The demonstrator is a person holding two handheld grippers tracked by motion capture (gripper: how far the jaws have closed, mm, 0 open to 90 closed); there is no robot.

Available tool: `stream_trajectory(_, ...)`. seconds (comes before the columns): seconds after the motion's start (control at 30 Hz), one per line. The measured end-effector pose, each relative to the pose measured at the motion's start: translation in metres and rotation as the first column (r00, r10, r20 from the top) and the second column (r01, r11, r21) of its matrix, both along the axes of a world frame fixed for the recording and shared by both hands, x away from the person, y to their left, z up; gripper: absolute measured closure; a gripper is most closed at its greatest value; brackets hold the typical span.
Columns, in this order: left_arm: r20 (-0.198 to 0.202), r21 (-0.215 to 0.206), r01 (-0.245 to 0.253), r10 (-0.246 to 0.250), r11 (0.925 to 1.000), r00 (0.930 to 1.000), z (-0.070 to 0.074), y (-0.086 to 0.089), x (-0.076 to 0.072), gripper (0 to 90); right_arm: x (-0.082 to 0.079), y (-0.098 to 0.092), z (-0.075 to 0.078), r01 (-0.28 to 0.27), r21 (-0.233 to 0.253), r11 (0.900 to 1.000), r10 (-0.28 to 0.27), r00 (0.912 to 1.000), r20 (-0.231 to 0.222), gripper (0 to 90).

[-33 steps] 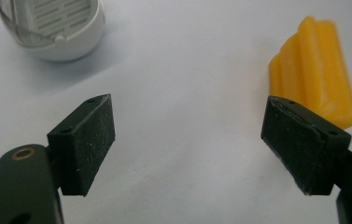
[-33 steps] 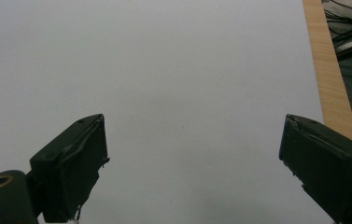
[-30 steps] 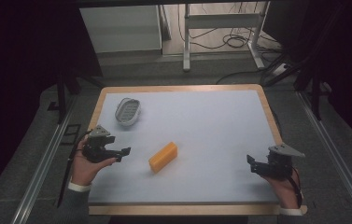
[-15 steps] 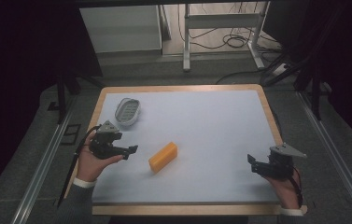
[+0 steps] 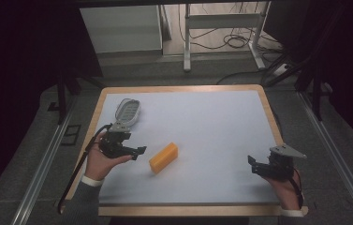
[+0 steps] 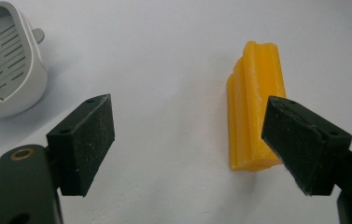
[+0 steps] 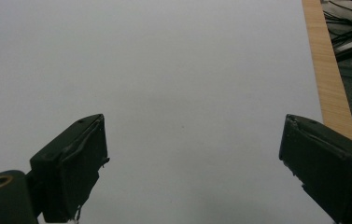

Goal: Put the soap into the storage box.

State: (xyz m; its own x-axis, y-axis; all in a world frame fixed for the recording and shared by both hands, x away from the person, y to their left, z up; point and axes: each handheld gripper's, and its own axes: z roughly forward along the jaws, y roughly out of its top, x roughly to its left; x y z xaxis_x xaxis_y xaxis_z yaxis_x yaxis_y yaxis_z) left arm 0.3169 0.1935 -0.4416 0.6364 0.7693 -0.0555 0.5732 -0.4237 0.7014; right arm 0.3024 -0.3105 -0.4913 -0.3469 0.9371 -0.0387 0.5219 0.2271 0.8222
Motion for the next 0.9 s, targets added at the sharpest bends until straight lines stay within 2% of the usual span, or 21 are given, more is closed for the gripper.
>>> stream_trajectory(0.27, -0.013, 0.022, 0.020, -0.020, 0.9996, 0.9997, -0.001, -0.014, 0.004, 17.7, 0.000, -0.001, 0.000, 0.002, -0.001, 1.000, -0.002, 1.0000, 0.000, 7.8)
stream_trajectory(0.57, -0.042, -0.002, 0.048, -0.048, 0.9988, 0.9980, -0.007, -0.029, 0.002, 17.8, 0.001, -0.001, -0.002, 0.005, -0.005, 1.000, -0.005, 1.0000, -0.004, 7.8)
stream_trajectory(0.77, -0.050, 0.011, 0.084, -0.083, 0.9964, 0.9953, -0.008, -0.044, 0.002, 17.7, 0.001, -0.001, -0.001, 0.005, -0.005, 1.000, -0.005, 1.0000, -0.001, 7.8)
stream_trajectory(0.9, -0.059, 0.012, 0.080, -0.079, 0.9967, 0.9951, -0.008, -0.052, 0.004, 18.0, 0.000, -0.003, -0.001, 0.006, -0.003, 1.000, -0.006, 1.0000, 0.001, 7.8)
